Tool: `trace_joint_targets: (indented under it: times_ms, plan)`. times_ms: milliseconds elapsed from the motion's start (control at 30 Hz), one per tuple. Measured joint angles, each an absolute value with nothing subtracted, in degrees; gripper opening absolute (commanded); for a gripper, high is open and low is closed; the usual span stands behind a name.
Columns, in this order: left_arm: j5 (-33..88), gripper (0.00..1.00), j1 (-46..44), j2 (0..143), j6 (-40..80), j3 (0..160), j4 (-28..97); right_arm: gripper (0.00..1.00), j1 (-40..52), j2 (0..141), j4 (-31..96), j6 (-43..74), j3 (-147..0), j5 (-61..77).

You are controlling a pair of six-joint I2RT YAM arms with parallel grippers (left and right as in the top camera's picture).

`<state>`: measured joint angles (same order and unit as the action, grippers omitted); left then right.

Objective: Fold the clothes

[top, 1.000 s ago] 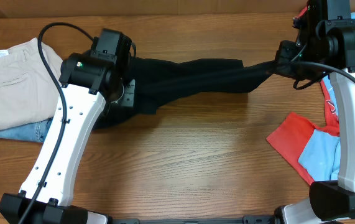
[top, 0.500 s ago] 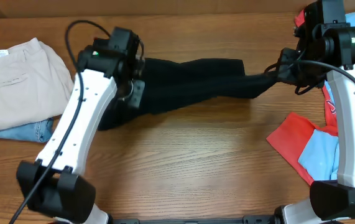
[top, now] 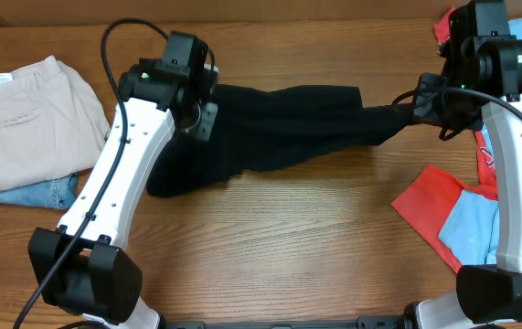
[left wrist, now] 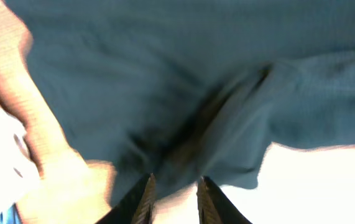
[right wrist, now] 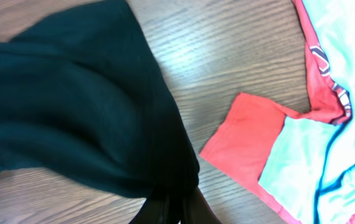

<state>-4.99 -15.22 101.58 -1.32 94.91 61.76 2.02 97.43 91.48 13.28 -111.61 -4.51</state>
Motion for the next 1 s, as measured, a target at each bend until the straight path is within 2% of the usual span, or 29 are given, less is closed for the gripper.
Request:
trace_joint_targets:
  times_ms: [167,233,300,467,567,633,867,1000]
  plan:
    - [-5.7,0.24,-15.2,103.9,-1.7,94.9,55.1,0.05,2.0,98.0,88.5,13.3,-107.2,-5.4]
    - [-5.6,0.30,-15.2,105.2,-1.7,94.9,54.8,0.05,2.0,98.2,87.9,13.2,-106.0,-5.7]
    - [-4.8,0.37,-15.2,106.3,-1.6,94.9,57.0,0.05,2.0,98.3,87.6,13.3,-105.4,-6.0]
    - [3.5,0.38,-15.4,107.5,1.6,94.9,67.6,0.05,2.0,98.4,86.9,13.3,-105.3,-6.2]
    - [8.7,0.60,-15.9,107.8,4.6,94.8,72.5,0.05,2.0,98.4,86.7,13.3,-105.3,-6.3]
    - [10.8,0.70,-16.6,107.8,7.2,94.3,72.7,0.05,2.0,98.4,86.6,13.2,-105.3,-6.3]
    - [13.8,0.69,-19.3,107.9,16.1,85.2,61.3,0.05,2.0,98.4,86.6,13.2,-105.3,-6.3]
    - [14.2,0.65,-21.6,108.1,19.3,78.8,52.6,0.05,2.0,98.4,86.5,13.3,-105.3,-6.3]
